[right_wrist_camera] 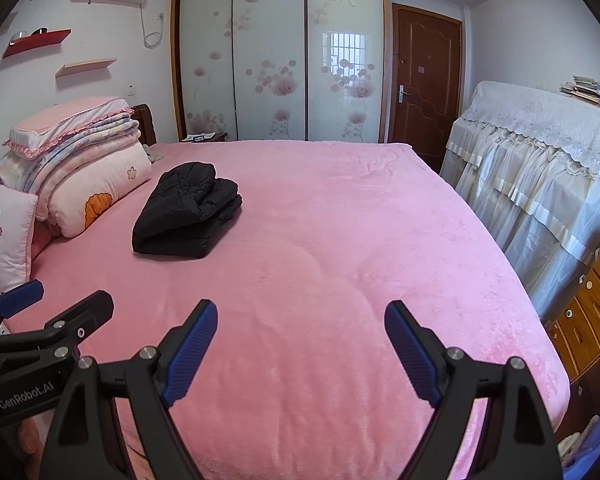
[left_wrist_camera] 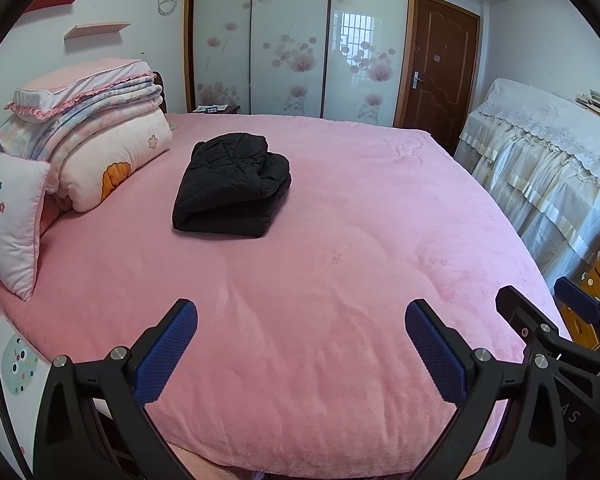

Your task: Fold large clothes

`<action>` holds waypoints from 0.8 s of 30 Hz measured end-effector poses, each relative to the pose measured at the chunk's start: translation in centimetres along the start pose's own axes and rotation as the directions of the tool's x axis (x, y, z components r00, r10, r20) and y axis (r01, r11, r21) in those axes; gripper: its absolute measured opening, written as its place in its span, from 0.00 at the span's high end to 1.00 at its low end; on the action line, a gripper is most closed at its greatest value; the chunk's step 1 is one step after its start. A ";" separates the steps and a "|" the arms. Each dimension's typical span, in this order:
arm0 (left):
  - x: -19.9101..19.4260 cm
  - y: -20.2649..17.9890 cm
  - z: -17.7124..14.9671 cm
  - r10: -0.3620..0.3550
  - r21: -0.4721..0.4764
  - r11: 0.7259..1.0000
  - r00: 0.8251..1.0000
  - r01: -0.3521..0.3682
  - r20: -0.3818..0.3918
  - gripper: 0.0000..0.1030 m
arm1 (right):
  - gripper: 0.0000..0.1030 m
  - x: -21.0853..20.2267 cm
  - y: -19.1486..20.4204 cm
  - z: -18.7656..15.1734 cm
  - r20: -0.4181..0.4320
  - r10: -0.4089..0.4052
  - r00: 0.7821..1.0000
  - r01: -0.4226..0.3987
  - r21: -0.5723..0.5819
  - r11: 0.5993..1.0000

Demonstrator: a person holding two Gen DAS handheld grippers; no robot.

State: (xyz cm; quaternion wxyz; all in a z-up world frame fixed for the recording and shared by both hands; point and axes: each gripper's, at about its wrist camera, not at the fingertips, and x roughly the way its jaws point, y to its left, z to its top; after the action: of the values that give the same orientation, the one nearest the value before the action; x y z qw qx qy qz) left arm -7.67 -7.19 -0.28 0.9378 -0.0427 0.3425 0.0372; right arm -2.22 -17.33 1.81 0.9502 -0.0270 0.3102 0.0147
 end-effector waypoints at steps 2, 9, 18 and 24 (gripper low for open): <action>0.0 0.0 0.0 0.001 0.002 1.000 1.000 -0.001 0.002 0.00 | 0.16 0.0 0.0 0.0 0.000 0.001 1.000 -0.001 0.001 1.000; 0.2 -0.3 -0.2 0.000 0.007 1.000 1.000 0.000 -0.004 0.00 | 0.16 0.3 -0.1 0.0 -0.008 0.002 1.000 -0.001 0.004 1.000; 1.0 -0.5 -0.3 -0.013 0.006 1.000 1.000 0.013 -0.026 0.00 | 0.16 0.6 -0.1 -0.1 -0.011 -0.005 1.000 0.005 0.001 1.000; 1.4 -0.6 -0.5 -0.011 0.007 1.000 0.999 0.011 -0.036 0.00 | 0.16 1.0 0.0 -0.4 -0.017 -0.010 1.000 0.010 0.002 1.000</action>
State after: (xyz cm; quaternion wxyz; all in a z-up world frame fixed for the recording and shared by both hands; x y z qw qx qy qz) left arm -6.86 -7.81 -1.53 0.9319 -0.0418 0.3590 0.0300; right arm -1.61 -17.37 0.88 0.9476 -0.0275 0.3183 0.0093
